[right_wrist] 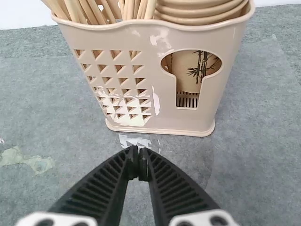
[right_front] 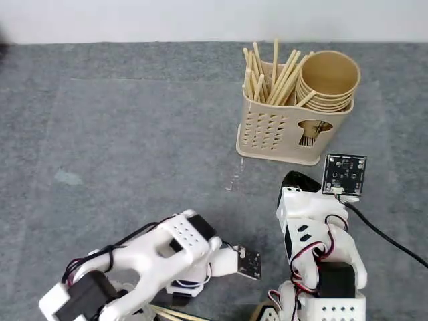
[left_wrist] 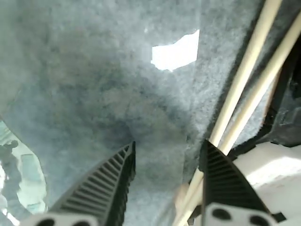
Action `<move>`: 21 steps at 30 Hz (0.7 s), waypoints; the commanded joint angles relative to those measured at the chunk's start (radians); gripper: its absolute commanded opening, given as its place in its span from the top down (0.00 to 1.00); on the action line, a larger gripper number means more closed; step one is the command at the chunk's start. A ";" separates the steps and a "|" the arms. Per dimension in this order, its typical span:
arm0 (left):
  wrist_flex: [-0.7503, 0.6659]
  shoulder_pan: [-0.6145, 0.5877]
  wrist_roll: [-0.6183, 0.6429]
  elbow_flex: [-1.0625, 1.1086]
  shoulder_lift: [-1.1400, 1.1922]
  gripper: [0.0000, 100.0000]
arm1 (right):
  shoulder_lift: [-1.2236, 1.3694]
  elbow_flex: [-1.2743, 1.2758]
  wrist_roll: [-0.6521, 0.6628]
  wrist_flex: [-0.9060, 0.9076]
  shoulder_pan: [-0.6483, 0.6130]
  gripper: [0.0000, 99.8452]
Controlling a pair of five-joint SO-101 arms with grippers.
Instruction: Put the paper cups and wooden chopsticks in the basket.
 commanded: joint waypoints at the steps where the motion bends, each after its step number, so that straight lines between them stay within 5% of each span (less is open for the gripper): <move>1: -0.005 -0.008 -0.003 -0.035 0.040 0.79 | -0.005 -0.009 0.012 -0.025 0.012 0.99; 12: 0.129 0.084 -0.005 -0.015 -0.129 0.83 | -0.005 -0.009 0.012 -0.025 0.012 0.99; 21: 0.032 0.117 -0.005 0.059 -0.183 0.83 | -0.005 -0.009 0.012 -0.025 0.012 0.99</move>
